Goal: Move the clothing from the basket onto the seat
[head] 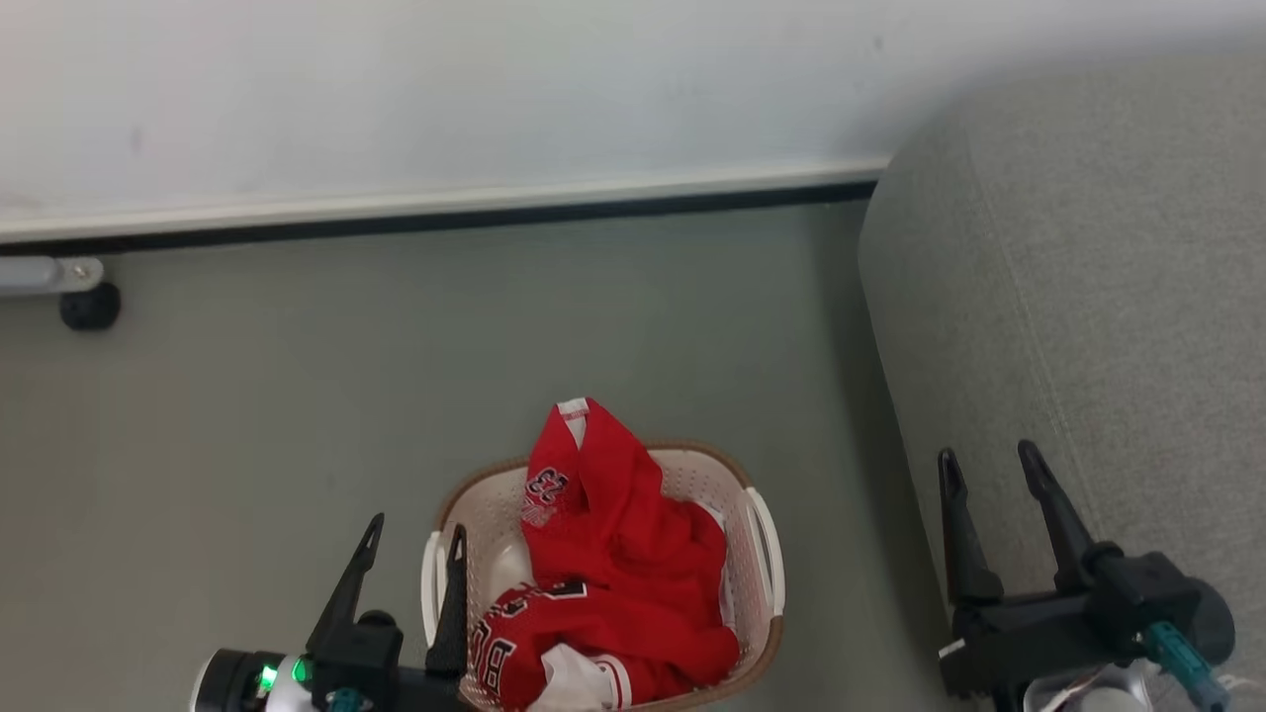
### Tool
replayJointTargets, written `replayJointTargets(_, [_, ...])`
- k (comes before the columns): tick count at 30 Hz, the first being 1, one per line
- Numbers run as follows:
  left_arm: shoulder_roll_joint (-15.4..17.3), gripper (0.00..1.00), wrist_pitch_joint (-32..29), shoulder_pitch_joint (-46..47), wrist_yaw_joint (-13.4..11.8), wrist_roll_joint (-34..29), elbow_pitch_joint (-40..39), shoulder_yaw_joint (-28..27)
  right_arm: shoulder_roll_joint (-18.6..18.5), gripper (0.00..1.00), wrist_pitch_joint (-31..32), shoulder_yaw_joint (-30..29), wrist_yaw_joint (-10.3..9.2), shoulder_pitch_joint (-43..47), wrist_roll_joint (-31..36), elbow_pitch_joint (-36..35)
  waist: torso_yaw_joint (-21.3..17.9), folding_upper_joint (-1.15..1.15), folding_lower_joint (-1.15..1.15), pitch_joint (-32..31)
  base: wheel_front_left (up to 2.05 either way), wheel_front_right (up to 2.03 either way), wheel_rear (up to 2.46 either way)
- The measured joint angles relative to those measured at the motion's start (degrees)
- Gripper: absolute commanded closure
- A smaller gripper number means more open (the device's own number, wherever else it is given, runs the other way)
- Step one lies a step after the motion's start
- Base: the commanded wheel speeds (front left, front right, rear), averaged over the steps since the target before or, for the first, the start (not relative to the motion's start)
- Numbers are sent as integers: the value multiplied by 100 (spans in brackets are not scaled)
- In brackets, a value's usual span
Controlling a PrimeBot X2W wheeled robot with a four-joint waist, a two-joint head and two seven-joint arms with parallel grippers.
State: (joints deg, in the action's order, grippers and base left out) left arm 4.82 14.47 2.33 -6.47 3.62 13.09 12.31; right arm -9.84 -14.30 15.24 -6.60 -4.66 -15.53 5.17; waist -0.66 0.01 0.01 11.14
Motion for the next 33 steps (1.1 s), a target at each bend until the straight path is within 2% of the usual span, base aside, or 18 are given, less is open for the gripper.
replayJointTargets(8, [-41,0,-10,680,94,-110,452,140,3,0,-30,3,24,-613,53,-100,-195,0,0,730,0,0,0])
replayJointTargets(33, [-74,0,-236,2552,93,-331,1671,114,282,0,-41,78,208,-2290,104,-285,-871,0,0,2843,0,0,0])
